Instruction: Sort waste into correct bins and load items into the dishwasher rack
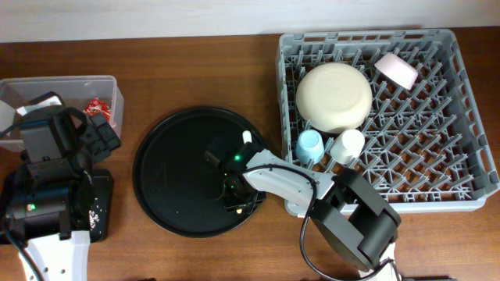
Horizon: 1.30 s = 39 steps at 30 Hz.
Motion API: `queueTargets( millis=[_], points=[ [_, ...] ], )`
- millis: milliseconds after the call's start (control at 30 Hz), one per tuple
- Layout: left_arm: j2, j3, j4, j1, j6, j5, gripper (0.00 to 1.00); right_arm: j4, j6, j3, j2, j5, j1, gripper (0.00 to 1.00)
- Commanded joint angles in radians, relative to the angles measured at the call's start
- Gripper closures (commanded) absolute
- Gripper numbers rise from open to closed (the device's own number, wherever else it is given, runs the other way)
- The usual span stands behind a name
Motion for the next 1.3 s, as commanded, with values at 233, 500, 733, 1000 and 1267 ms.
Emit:
queueTargets(
  millis=[233, 500, 733, 1000, 1267],
  points=[
    [-0.005, 0.003, 0.002, 0.004, -0.002, -0.011, 0.01, 0.006, 0.007, -0.018, 0.054, 0.06, 0.024, 0.75],
    [-0.005, 0.003, 0.002, 0.004, -0.002, -0.011, 0.01, -0.006, 0.006, -0.008, 0.01, 0.102, 0.019, 0.82],
    [-0.005, 0.003, 0.002, 0.004, -0.002, -0.011, 0.01, -0.01, 0.006, 0.002, 0.0, 0.11, 0.019, 0.83],
    [-0.005, 0.003, 0.001, 0.004, -0.002, -0.011, 0.01, -0.01, 0.006, 0.002, -0.031, 0.113, 0.019, 0.96],
    [-0.005, 0.003, 0.001, 0.004, -0.002, -0.011, 0.01, 0.014, -0.012, 0.002, -0.03, 0.121, 0.042, 0.96]
  ],
)
